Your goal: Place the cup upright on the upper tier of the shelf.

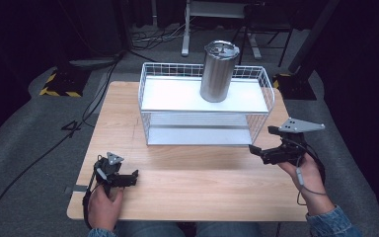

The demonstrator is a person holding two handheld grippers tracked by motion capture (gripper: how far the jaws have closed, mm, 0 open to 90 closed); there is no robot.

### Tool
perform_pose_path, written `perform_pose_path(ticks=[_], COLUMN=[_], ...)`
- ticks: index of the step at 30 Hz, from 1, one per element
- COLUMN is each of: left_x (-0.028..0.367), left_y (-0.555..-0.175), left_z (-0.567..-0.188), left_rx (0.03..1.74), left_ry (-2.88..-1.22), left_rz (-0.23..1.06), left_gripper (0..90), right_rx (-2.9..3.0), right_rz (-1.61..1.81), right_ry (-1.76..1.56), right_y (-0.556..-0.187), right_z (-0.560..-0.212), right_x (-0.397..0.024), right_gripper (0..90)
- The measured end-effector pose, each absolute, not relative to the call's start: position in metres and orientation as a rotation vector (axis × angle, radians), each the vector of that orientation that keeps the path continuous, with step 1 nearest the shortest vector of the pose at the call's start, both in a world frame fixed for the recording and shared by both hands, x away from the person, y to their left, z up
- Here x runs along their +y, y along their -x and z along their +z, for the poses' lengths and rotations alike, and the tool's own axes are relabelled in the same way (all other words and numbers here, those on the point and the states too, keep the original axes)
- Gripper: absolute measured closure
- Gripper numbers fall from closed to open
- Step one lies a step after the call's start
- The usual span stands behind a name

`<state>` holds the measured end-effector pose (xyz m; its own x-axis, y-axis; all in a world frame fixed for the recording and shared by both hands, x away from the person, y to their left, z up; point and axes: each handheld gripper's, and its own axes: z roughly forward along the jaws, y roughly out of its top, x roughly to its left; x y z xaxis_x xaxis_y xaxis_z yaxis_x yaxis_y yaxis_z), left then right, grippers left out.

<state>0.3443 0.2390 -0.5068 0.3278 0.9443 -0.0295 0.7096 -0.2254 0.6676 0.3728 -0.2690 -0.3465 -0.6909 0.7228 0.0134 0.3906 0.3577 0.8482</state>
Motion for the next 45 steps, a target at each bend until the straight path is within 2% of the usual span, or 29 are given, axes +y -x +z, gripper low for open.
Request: perform_pose_path(ticks=[23, 29, 40, 45], left_x=[0.239, 0.239, 0.239, 0.239], left_y=[-0.344, -0.344, -0.344, -0.344], left_z=[-0.507, -0.507, -0.507, -0.507], left_rx=[1.449, 1.449, 1.449, 1.449], left_ry=[-2.013, -2.012, -2.012, -2.013], left_rz=[0.52, 0.52, 0.52, 0.521], left_gripper=[0.6, 0.5, 0.6, 0.5], right_rx=[2.411, 2.465, 2.476, 2.431], right_rz=[1.133, 1.084, 1.007, 1.005], right_ry=[-1.072, -1.1, -1.106, -1.05], right_y=[-0.36, -0.358, -0.352, -0.349], right_z=[-0.446, -0.472, -0.498, -0.503], right_x=[-0.275, -0.276, -0.278, -0.276], right_gripper=[0.5, 7.8, 12.3, 9.7])
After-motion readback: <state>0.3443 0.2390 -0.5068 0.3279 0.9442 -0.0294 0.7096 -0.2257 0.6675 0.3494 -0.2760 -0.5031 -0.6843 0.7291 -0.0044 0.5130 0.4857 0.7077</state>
